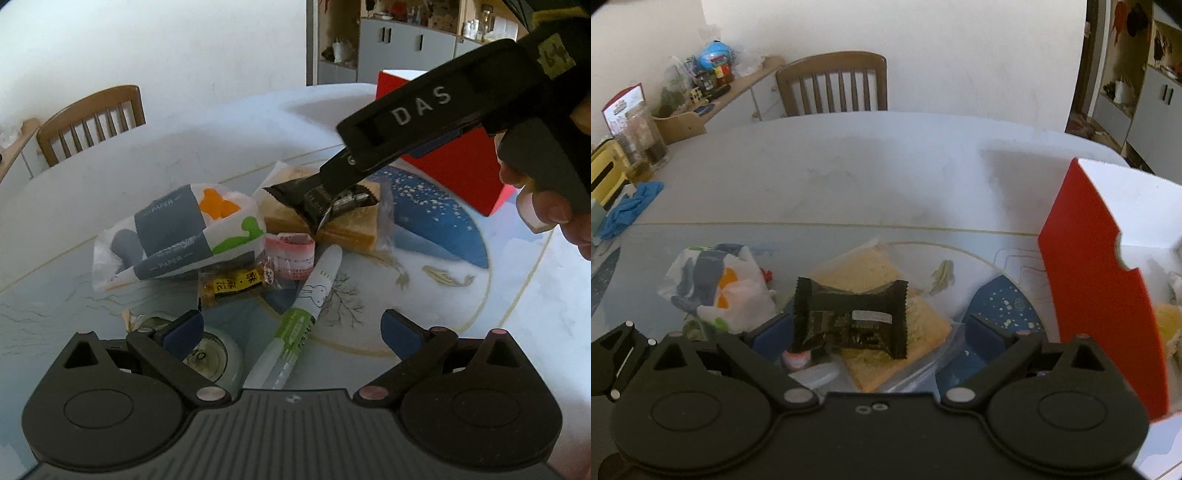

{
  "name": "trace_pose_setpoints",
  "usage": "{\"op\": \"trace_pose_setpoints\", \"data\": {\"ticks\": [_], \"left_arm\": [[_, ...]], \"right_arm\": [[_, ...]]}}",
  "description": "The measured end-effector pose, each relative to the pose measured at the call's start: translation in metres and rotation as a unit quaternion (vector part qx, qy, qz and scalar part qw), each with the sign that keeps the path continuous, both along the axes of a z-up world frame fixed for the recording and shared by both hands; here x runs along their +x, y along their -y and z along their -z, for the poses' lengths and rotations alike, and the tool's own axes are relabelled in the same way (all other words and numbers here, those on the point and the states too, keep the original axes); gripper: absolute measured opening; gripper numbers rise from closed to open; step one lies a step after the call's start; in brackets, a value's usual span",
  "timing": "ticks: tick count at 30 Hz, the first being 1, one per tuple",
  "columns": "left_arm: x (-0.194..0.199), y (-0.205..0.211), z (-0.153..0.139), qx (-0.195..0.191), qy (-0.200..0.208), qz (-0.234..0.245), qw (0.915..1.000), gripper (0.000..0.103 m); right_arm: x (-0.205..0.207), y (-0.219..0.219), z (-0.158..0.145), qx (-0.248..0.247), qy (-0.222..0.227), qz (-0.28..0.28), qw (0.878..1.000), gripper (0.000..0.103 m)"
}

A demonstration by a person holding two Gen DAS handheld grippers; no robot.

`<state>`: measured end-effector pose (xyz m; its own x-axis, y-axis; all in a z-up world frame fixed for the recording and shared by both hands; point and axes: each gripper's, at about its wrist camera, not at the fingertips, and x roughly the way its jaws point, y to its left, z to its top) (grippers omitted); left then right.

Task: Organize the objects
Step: 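Withdraw both tools from the box toward the remaining table items, then grasp the black snack packet with the right tool while the left tool grasps the white marker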

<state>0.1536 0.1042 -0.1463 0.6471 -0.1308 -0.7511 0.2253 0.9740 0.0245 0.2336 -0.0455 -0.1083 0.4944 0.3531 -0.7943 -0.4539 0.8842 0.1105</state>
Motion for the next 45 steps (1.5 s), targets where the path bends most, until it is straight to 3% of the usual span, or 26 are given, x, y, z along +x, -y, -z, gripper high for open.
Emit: {"op": "trace_pose_setpoints", "data": {"ticks": [13, 18, 23, 30, 32, 39, 45], "left_arm": [[0.011, 0.016, 0.019, 0.029, 0.004, 0.031, 0.9991, 0.101], [0.013, 0.015, 0.019, 0.012, -0.002, 0.031, 0.9994, 0.086], [0.014, 0.013, 0.016, -0.002, -0.003, 0.029, 0.9996, 0.063], [0.012, 0.011, 0.014, -0.006, -0.004, 0.027, 0.9996, 0.047], [0.012, 0.010, 0.012, -0.006, -0.003, 0.025, 0.9997, 0.036], [0.010, 0.006, 0.010, -0.006, -0.005, 0.009, 0.9999, 0.022], [0.009, 0.007, 0.009, -0.007, -0.008, -0.001, 0.9999, 0.016]], "right_arm": [[0.008, -0.017, 0.016, -0.015, -0.015, -0.009, 1.000, 0.094], [0.009, -0.019, 0.017, -0.014, -0.016, -0.012, 1.000, 0.089], [0.008, -0.021, 0.016, -0.013, -0.015, -0.017, 1.000, 0.080], [0.007, -0.023, 0.013, -0.007, -0.017, -0.023, 1.000, 0.068], [0.006, -0.023, 0.012, -0.008, -0.017, -0.021, 1.000, 0.067], [0.002, -0.011, 0.008, 0.002, -0.023, -0.009, 1.000, 0.053], [-0.007, 0.005, 0.000, 0.016, -0.023, -0.006, 1.000, 0.050]]}}
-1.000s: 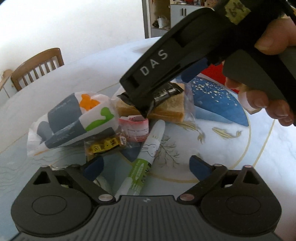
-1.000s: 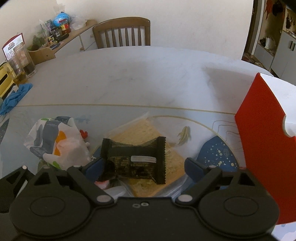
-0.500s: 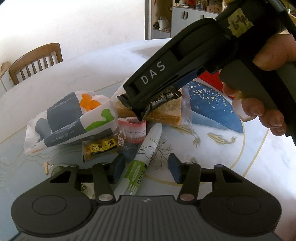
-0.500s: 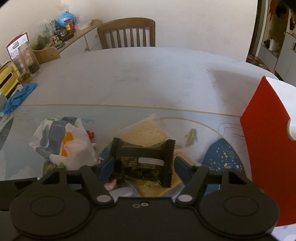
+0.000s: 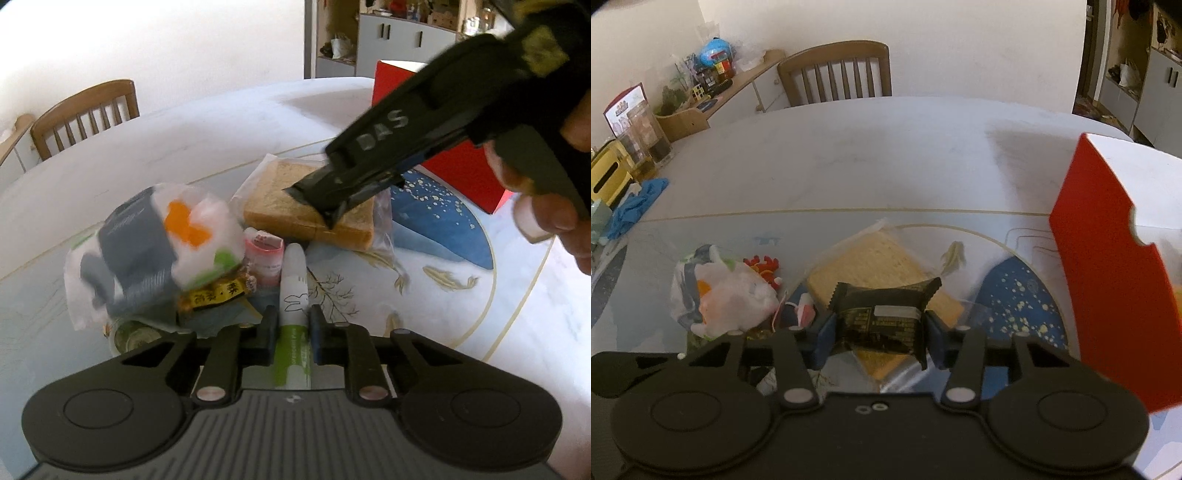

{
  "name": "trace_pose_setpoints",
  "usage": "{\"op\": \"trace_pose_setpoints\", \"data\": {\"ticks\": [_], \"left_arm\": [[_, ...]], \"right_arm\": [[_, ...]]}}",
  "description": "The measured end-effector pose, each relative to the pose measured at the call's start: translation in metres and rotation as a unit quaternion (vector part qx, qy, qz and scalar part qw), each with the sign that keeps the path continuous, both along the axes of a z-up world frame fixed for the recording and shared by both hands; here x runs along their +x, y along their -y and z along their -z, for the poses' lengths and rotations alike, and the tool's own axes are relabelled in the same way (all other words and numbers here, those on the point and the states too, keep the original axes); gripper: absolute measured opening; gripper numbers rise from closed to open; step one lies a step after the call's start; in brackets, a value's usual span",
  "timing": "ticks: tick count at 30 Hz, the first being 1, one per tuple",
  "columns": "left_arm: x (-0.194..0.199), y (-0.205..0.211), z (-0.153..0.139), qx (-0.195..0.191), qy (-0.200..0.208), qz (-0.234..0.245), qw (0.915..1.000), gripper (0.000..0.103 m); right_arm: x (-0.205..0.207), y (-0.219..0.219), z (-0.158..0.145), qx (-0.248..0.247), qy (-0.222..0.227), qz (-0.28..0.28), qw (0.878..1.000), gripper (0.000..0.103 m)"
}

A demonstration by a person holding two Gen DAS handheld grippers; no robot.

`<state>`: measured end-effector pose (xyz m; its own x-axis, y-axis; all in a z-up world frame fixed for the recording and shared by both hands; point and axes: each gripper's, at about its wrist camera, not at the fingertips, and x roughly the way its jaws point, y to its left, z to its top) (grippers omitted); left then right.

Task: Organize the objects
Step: 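Grasp the black snack packet with the right tool while the left tool grasps the white marker, then carry the snack packet and marker with both tools into the red box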

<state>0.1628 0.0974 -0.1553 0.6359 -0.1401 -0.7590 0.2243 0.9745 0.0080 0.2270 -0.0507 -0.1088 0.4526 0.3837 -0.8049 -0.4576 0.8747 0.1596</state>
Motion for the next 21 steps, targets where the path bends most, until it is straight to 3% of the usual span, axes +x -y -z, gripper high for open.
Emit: {"op": "trace_pose_setpoints", "data": {"ticks": [9, 21], "left_arm": [[-0.007, 0.006, -0.007, -0.013, -0.004, -0.012, 0.9998, 0.016], [-0.023, 0.025, -0.041, -0.049, -0.005, -0.031, 0.9983, 0.016]], "right_arm": [[-0.018, 0.027, -0.017, 0.017, -0.005, 0.004, 1.000, 0.049], [-0.037, 0.076, -0.051, 0.023, 0.006, 0.006, 1.000, 0.049]]}}
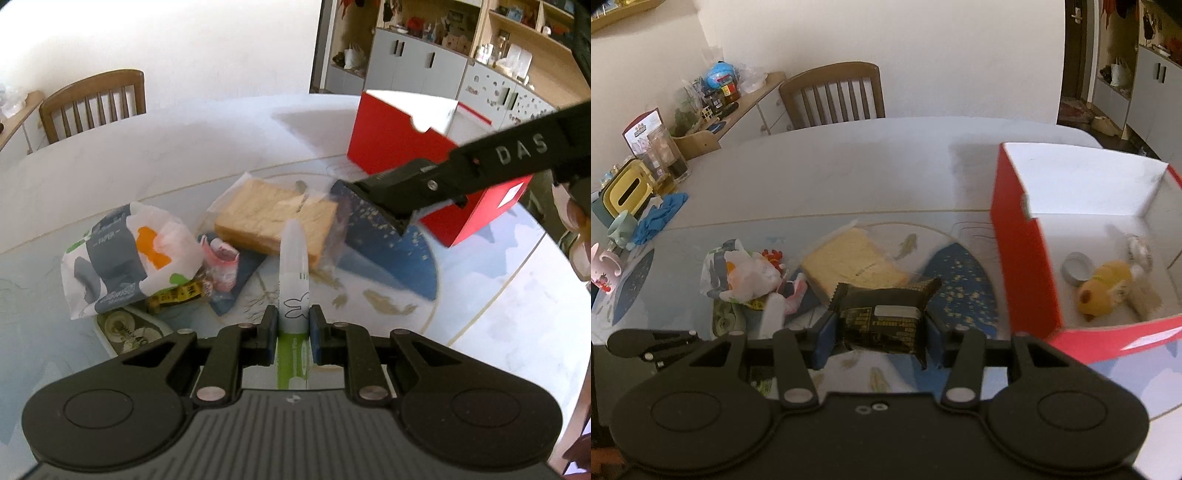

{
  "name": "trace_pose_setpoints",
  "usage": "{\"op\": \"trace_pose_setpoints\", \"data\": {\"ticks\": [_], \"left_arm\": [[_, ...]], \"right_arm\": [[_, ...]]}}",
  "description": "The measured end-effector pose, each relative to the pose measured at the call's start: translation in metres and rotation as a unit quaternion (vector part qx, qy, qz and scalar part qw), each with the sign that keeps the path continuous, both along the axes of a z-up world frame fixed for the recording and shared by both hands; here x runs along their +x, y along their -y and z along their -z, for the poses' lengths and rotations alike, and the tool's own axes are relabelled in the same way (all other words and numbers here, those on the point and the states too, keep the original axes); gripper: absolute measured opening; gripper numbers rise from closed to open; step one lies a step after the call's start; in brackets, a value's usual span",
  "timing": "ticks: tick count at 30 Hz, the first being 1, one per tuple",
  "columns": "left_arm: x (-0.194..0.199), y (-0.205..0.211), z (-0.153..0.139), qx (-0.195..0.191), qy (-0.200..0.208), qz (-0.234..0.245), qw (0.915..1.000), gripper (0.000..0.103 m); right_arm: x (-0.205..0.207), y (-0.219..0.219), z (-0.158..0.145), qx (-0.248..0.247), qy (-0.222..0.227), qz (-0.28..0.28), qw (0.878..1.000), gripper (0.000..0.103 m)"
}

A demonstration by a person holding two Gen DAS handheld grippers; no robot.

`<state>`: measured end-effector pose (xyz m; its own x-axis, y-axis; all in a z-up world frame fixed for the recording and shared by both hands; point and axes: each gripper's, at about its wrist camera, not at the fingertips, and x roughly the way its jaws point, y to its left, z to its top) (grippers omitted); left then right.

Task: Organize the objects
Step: 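Carry the snack packet and marker with both tools into the red box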

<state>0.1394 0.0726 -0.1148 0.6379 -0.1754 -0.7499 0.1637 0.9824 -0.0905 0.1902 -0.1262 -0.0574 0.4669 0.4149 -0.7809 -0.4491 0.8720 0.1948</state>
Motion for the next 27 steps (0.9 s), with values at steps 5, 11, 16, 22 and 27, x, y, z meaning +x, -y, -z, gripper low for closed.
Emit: {"op": "trace_pose_setpoints", "data": {"ticks": [5, 11, 16, 22, 27], "left_arm": [[0.000, 0.012, -0.014, -0.015, -0.001, -0.008, 0.9999, 0.016], [0.007, 0.030, -0.031, -0.035, -0.013, -0.015, 0.9992, 0.016], [0.015, 0.053, -0.046, -0.032, -0.005, -0.007, 0.9994, 0.016], [0.029, 0.083, -0.066, -0.025, 0.012, 0.009, 0.9996, 0.016], [0.047, 0.110, -0.080, -0.022, 0.025, 0.025, 0.9991, 0.016]], "right_arm": [[-0.003, 0.021, -0.011, -0.002, 0.002, -0.003, 1.000, 0.049], [-0.001, 0.050, -0.022, 0.003, 0.007, -0.001, 1.000, 0.049], [0.007, 0.077, -0.025, 0.017, 0.005, 0.004, 1.000, 0.049], [0.019, 0.112, -0.026, 0.026, 0.011, 0.016, 0.999, 0.049], [0.032, 0.141, -0.023, 0.031, 0.012, 0.032, 0.999, 0.049]]}}
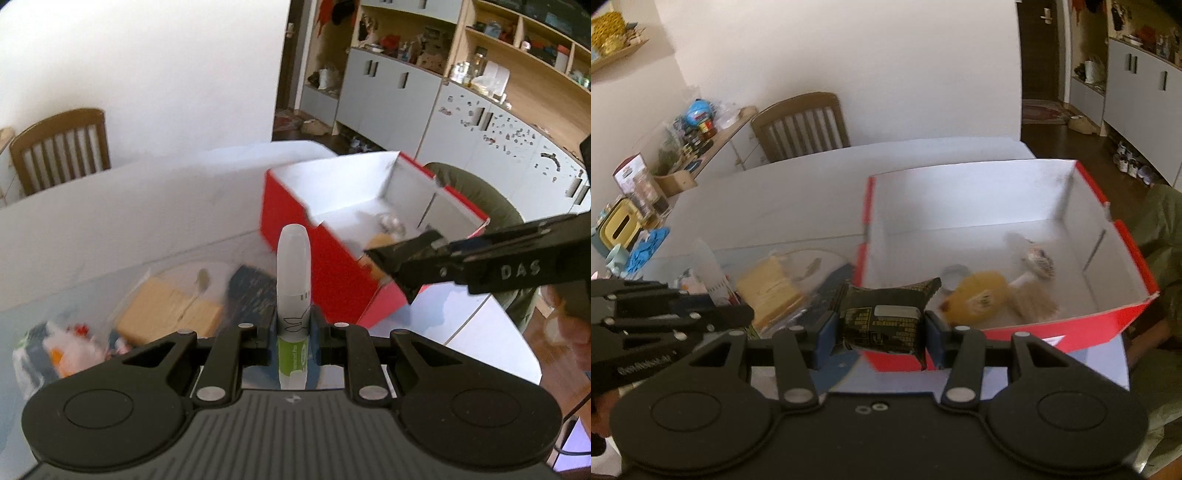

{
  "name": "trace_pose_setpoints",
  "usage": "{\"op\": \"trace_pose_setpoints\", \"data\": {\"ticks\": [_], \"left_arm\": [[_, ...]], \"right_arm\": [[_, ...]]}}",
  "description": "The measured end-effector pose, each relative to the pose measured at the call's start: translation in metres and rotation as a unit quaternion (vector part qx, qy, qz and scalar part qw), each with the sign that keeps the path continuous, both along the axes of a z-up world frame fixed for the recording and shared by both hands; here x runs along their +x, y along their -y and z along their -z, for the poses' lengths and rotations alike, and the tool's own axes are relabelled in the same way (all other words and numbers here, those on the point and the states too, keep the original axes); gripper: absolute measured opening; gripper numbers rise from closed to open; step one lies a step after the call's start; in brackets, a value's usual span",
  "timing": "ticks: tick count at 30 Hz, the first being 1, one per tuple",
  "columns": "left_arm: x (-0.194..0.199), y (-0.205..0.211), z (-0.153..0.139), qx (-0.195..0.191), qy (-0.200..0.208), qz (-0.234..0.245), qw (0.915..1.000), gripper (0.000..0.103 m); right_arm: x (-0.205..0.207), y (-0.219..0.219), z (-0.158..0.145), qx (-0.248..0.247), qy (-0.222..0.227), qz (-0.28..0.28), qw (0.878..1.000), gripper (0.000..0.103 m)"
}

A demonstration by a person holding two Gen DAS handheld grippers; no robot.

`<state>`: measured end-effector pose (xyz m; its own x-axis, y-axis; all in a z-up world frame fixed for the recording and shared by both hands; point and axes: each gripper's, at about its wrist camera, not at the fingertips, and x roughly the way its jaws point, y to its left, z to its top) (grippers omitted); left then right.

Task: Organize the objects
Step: 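Carry the snack packet and marker with both tools into the red box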

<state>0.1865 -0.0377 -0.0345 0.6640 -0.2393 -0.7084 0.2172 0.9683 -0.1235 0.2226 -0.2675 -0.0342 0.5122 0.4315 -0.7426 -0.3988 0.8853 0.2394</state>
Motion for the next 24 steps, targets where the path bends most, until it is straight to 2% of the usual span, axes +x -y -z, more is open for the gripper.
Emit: {"op": "trace_pose_setpoints", "data": {"ticks": [12, 19, 24], "left_arm": [[0.058, 0.063, -0.026, 0.011, 0.019, 0.043, 0.9988, 0.016], [0.095, 0.098, -0.033, 0.040, 0.032, 0.065, 0.9966, 0.017], [0.123, 0.120, -0.024, 0.066, 0.018, 0.079, 0.9945, 0.017]], "right_arm": [[0.041, 0.063, 0.014, -0.012, 0.004, 0.042, 0.999, 0.049], [0.060, 0.086, 0.026, -0.023, 0.001, 0.056, 0.998, 0.049], [0.073, 0.088, 0.040, -0.037, -0.010, 0.046, 0.998, 0.049]]}}
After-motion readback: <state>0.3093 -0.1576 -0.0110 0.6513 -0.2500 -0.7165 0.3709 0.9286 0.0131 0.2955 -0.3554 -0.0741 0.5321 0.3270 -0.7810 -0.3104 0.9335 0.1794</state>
